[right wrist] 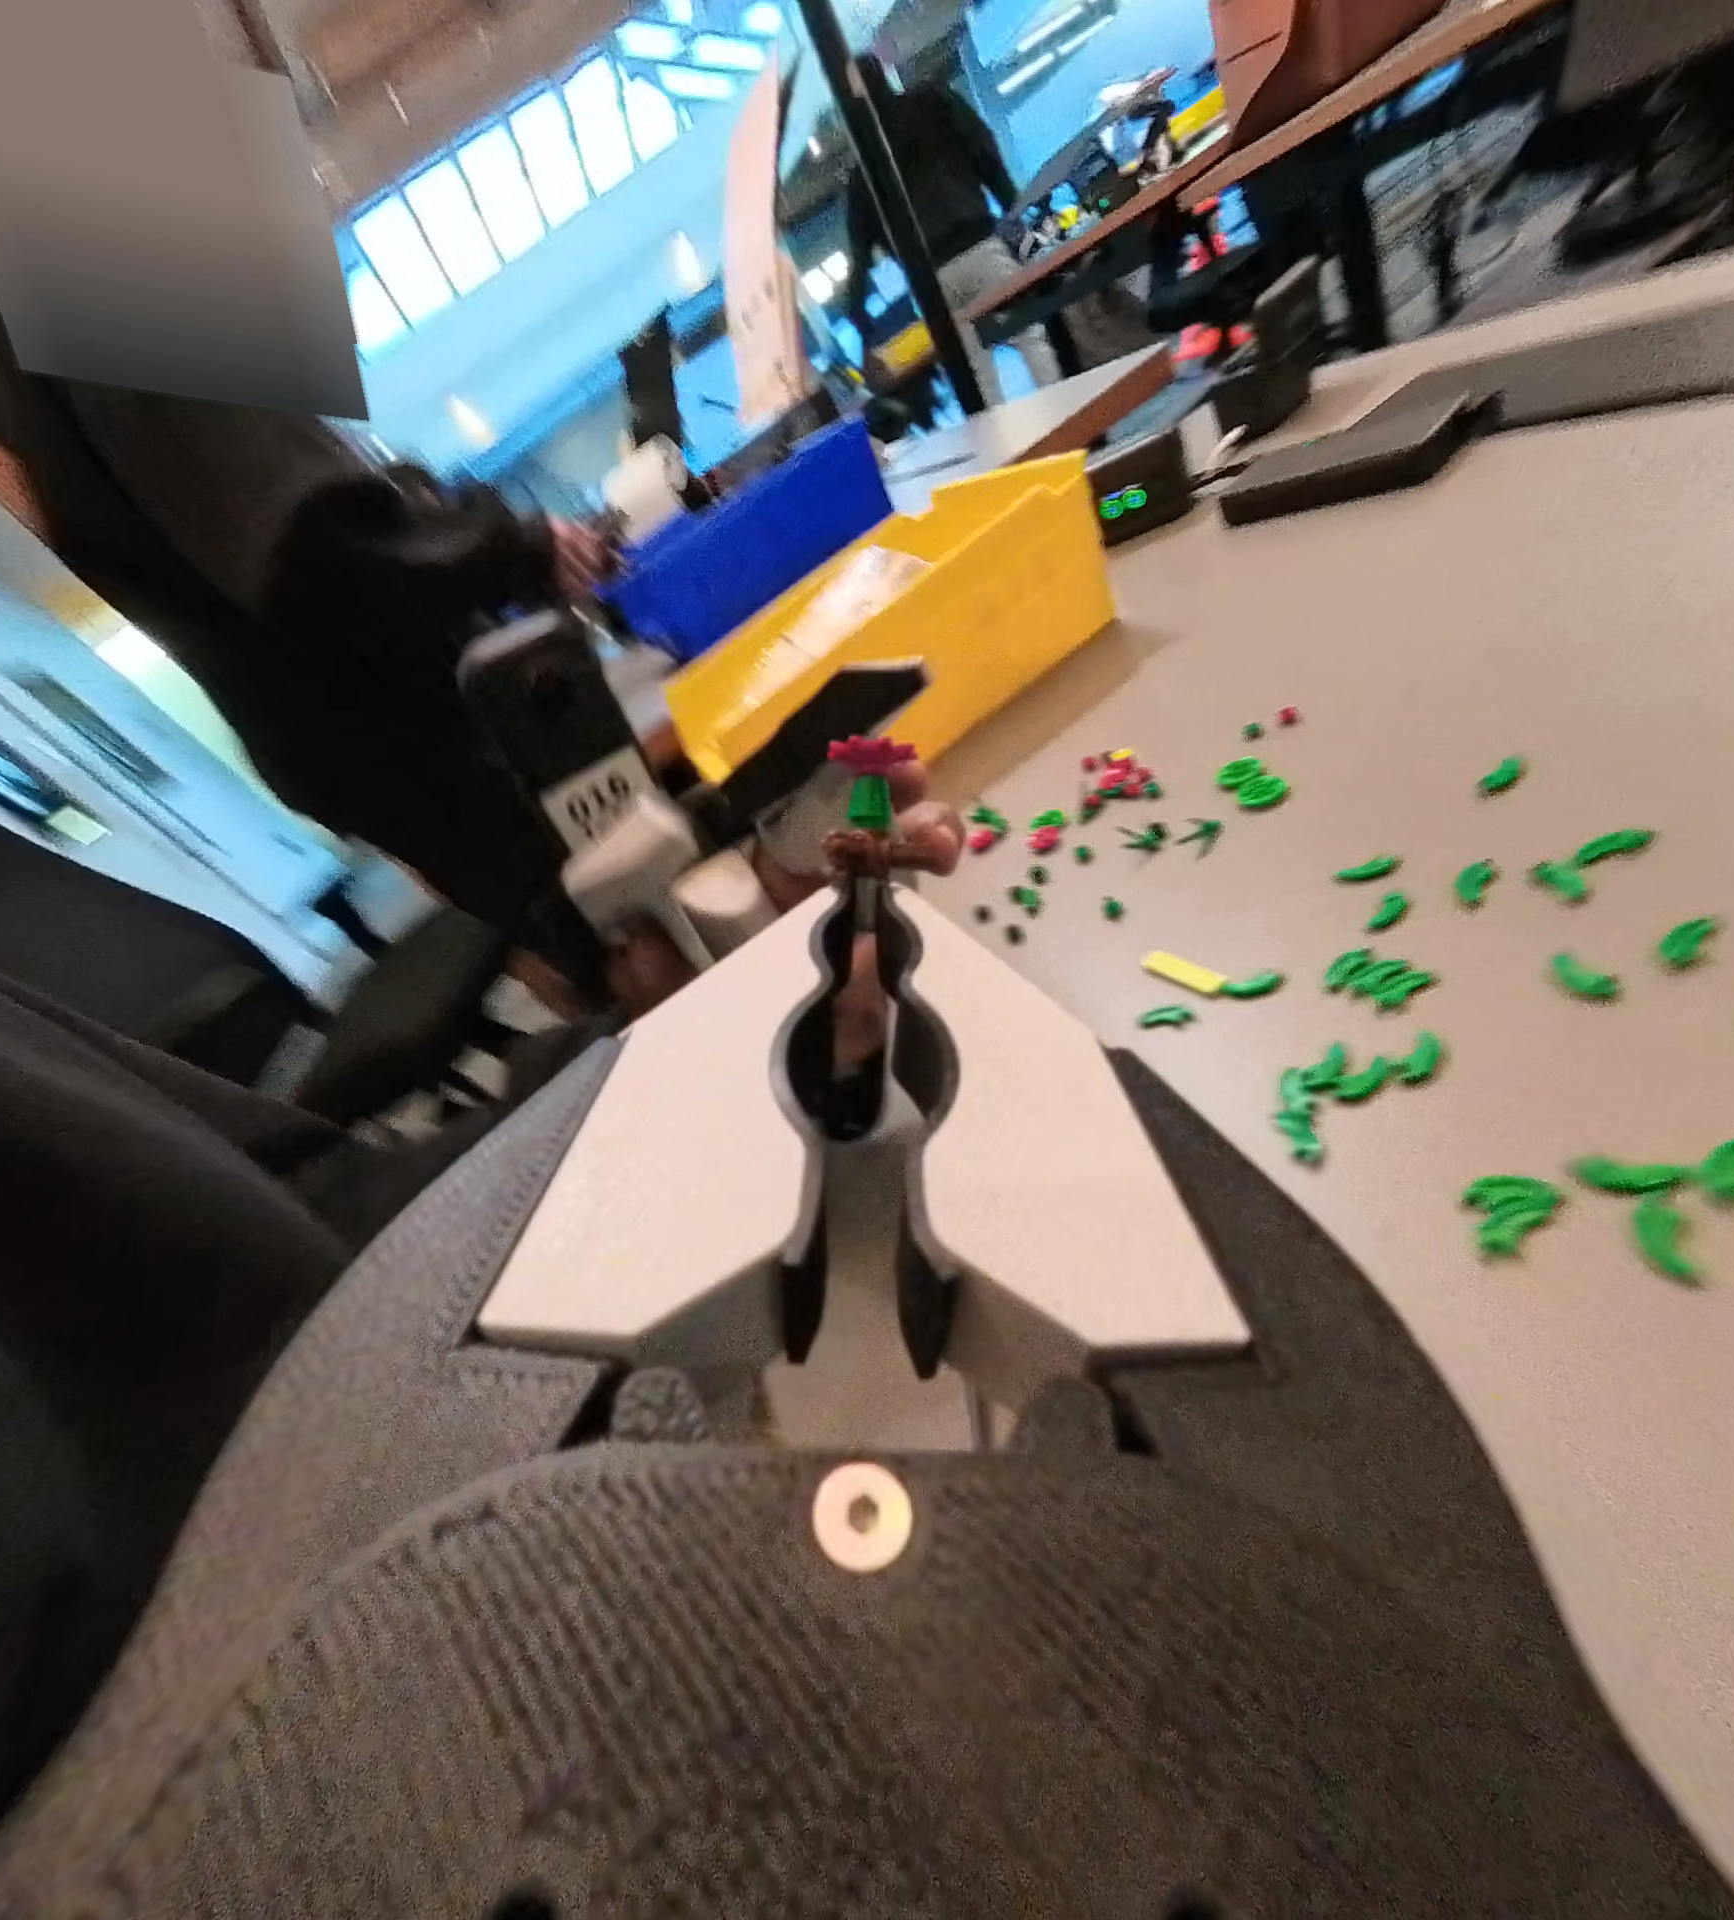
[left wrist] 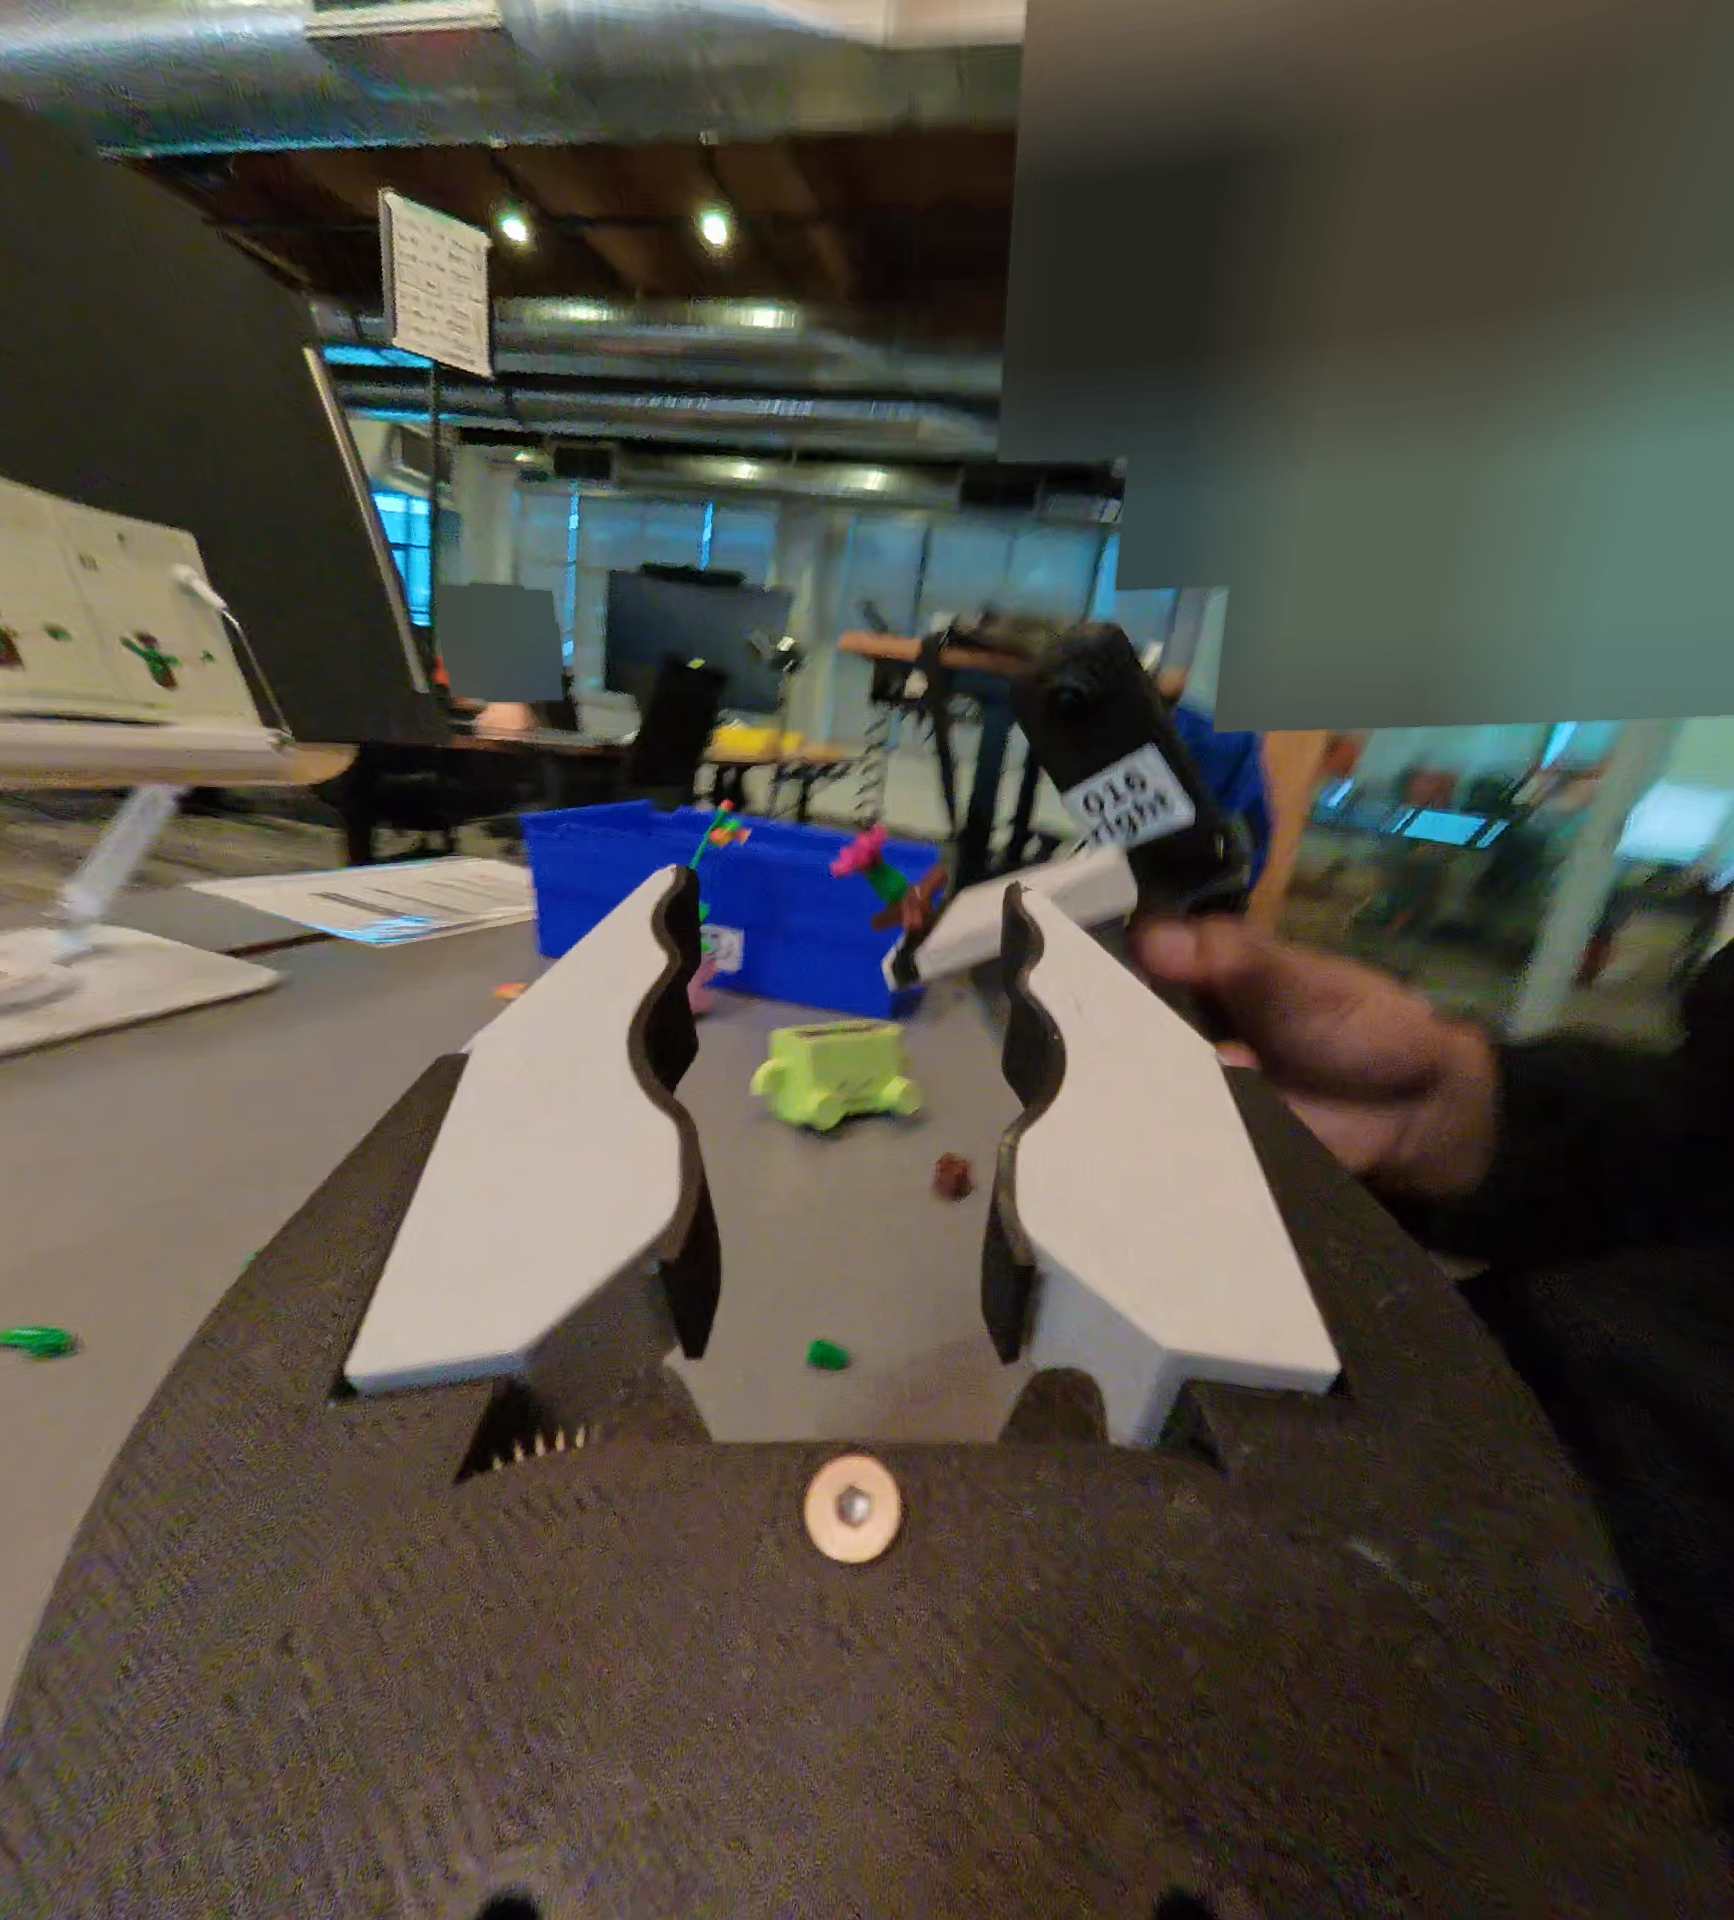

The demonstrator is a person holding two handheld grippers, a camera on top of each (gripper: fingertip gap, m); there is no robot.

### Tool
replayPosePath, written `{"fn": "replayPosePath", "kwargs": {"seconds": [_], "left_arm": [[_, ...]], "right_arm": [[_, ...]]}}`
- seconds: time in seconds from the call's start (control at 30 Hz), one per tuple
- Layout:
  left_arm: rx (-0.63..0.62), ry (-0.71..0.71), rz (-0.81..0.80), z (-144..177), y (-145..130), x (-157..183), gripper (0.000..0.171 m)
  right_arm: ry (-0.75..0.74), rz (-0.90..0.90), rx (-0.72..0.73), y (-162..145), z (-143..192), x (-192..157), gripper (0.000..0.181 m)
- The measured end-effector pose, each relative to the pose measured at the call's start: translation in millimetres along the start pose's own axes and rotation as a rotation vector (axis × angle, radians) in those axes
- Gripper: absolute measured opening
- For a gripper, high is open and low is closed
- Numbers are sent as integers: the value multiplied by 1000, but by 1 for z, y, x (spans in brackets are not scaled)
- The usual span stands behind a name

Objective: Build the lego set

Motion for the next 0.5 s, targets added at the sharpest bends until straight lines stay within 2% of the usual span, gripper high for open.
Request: {"fn": "replayPosePath", "kwargs": {"seconds": [0.07, 0.17, 0.27, 0.37, 0.5], "left_arm": [[-72, -4, -116, -7, -9, 9, 59], [-156, -28, -165, -16, -20, 17, 68], [-222, -43, -249, -21, -27, 24, 68], [-271, -52, -305, -25, -34, 29, 62], [-254, -45, -361, -27, -33, 33, 40]], "right_arm": [[67, -181, 13, -2, 4, 9, 0], [161, -402, -17, -10, 7, 18, 1], [257, -586, -54, -21, 12, 24, 1], [325, -698, -79, -29, 15, 27, 2], [362, -735, -82, -31, 16, 28, 2]]}}
Point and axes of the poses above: each gripper's, where its closed fingertips meet, z back along the fingers, y out of its top, x = y × z across the jaws, the point moved 9 cm from there along z, back along the fingers, and after that the axes turned 4 degrees about x, right-handed, at the moved point
